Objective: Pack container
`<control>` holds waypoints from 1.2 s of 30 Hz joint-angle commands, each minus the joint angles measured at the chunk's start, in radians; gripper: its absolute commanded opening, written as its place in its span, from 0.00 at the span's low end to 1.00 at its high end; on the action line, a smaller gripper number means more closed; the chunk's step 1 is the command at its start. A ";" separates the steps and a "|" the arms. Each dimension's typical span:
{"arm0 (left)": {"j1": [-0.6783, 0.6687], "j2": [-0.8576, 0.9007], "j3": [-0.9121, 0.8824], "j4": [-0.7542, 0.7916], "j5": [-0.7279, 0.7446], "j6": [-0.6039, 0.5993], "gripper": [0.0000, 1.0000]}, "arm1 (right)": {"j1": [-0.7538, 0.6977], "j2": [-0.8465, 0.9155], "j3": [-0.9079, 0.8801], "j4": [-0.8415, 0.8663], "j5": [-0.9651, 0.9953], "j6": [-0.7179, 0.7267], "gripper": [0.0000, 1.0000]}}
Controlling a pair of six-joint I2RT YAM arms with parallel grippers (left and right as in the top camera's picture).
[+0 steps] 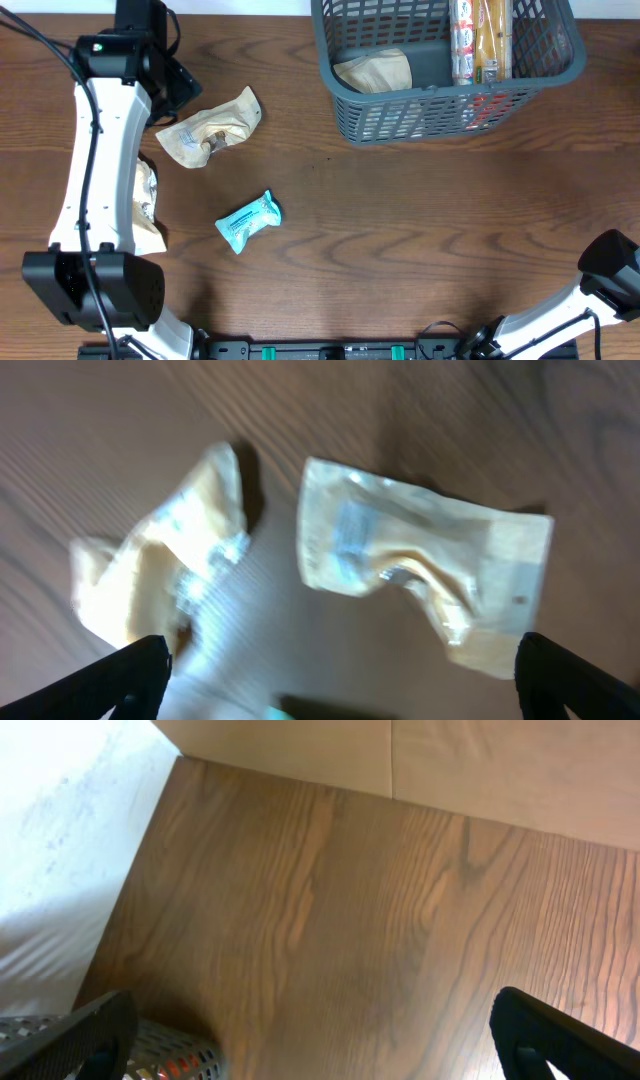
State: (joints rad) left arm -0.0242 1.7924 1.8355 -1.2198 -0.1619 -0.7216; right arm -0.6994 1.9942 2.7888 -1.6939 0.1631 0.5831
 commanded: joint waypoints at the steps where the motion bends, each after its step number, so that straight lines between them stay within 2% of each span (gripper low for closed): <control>1: 0.002 0.000 0.001 -0.004 0.123 -0.333 0.99 | -0.004 0.007 -0.021 -0.003 -0.003 0.031 0.99; 5: 0.000 0.000 0.001 0.011 0.272 -0.640 0.98 | -0.004 0.007 -0.036 -0.004 -0.007 0.030 0.99; 8: -0.010 0.000 0.001 0.011 0.354 -0.722 0.99 | -0.004 0.007 -0.043 -0.004 -0.007 0.021 0.99; 15: -0.027 0.014 0.000 0.010 0.286 -0.879 0.99 | -0.005 0.007 -0.063 -0.004 0.013 -0.006 0.99; 19: -0.027 0.050 -0.001 0.010 0.281 -0.919 0.99 | -0.013 0.007 -0.101 -0.003 0.032 0.049 0.99; 27: -0.027 0.169 -0.001 0.011 0.294 -0.919 0.98 | -0.014 0.007 -0.199 0.007 0.032 0.044 0.99; 36: -0.027 0.251 -0.001 0.058 0.302 -0.919 0.99 | -0.014 0.007 -0.214 -0.003 0.032 0.028 0.99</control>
State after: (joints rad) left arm -0.0540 2.0296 1.8347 -1.1683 0.1505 -1.6268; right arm -0.7002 1.9945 2.5801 -1.6894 0.1761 0.6167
